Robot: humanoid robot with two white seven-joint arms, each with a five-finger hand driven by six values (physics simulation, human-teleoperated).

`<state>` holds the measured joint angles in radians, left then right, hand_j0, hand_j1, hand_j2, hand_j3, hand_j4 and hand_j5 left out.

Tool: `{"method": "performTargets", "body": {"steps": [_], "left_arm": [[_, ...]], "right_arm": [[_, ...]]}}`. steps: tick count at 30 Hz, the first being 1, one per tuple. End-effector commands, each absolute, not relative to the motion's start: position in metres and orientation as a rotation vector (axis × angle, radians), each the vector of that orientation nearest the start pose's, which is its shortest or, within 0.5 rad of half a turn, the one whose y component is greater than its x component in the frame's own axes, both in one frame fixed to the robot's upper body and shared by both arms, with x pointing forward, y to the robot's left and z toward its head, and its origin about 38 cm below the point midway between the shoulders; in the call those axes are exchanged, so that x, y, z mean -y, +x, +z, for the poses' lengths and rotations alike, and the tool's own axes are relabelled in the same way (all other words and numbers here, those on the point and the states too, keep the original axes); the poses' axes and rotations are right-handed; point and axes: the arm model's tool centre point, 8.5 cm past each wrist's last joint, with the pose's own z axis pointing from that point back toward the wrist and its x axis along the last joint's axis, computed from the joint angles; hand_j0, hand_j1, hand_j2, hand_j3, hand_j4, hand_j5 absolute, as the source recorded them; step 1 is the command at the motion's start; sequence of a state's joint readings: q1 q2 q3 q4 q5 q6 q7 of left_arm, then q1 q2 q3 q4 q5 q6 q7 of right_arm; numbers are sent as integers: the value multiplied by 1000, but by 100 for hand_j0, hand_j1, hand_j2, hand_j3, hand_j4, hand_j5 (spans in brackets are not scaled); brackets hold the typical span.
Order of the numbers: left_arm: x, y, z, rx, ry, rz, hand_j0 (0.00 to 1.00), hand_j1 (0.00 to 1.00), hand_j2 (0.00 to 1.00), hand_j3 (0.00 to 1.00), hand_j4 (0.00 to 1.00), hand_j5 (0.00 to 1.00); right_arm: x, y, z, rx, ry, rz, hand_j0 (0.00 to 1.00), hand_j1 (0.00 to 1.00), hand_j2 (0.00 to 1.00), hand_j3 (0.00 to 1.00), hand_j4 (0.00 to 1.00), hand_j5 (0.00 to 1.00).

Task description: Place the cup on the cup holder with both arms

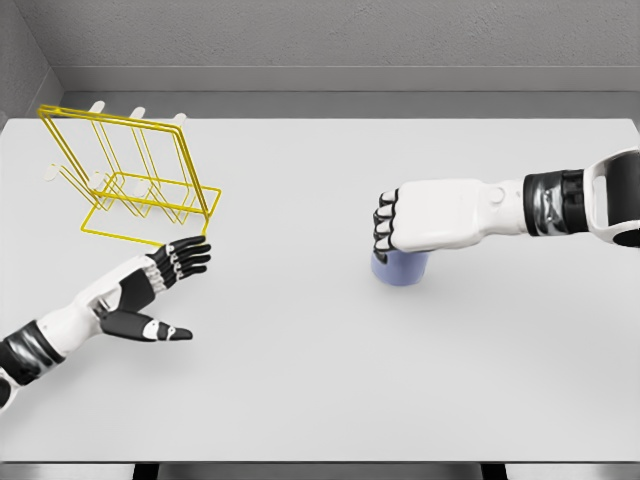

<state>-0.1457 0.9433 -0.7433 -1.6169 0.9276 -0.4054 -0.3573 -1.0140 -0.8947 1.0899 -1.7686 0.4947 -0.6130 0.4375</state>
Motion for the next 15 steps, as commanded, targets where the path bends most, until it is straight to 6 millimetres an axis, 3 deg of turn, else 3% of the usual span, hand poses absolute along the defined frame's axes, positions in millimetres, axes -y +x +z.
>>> {"method": "performTargets", "body": {"steps": [1, 10, 15], "left_arm": [[-311, 315, 93, 1414, -636, -635, 100, 100, 100, 100, 100, 100], [-312, 317, 93, 1418, -631, -636, 100, 100, 100, 100, 100, 100], [-312, 317, 93, 1416, -629, -635, 100, 100, 100, 100, 100, 100]], "right_arm": [[187, 386, 263, -1546, 393, -2746, 56, 56, 56, 56, 56, 56], [151, 381, 259, -1585, 304, -2669, 56, 56, 56, 56, 56, 56], [143, 379, 256, -1587, 278, -2656, 56, 56, 56, 56, 56, 56]]}}
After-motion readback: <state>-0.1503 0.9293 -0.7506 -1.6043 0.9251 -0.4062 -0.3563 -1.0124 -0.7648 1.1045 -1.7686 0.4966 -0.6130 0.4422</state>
